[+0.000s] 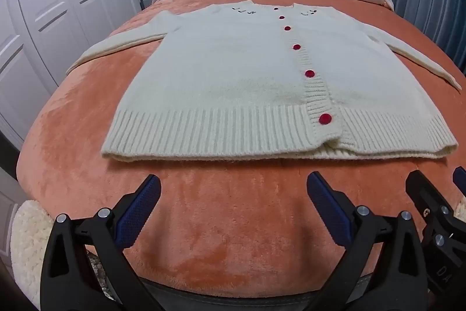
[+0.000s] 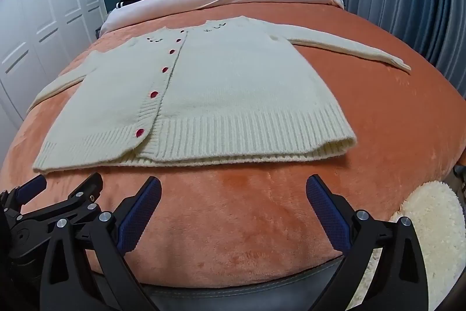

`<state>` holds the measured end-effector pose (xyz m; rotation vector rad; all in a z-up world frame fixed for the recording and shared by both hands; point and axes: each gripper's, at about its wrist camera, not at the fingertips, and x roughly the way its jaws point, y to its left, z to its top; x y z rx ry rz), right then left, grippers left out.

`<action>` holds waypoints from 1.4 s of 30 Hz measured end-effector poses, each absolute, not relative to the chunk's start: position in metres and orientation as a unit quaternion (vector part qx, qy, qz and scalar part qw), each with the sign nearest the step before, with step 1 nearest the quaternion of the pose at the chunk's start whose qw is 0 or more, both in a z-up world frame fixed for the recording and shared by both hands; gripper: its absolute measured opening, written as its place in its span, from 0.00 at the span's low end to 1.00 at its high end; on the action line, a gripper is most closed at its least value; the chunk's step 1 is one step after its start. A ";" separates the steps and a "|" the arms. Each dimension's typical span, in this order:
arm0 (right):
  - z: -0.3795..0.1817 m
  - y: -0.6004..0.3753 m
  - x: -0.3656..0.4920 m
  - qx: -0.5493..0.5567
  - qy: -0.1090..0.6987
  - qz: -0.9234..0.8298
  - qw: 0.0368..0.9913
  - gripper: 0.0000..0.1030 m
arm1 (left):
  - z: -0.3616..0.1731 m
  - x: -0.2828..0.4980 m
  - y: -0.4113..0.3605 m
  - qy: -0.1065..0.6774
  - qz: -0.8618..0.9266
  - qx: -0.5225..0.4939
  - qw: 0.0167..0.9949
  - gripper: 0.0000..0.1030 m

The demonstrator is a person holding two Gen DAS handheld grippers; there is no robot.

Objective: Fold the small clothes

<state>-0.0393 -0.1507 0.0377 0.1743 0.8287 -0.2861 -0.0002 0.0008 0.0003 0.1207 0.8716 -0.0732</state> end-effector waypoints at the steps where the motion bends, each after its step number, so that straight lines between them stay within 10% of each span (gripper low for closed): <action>1: 0.037 -0.151 -0.039 0.086 0.402 -0.138 0.901 0.95 | 0.001 -0.001 0.001 0.417 -0.032 0.058 0.906 0.95; 42: 0.035 -0.146 -0.040 0.087 0.405 -0.125 0.901 0.95 | 0.002 -0.004 -0.001 0.425 -0.026 0.066 0.902 0.95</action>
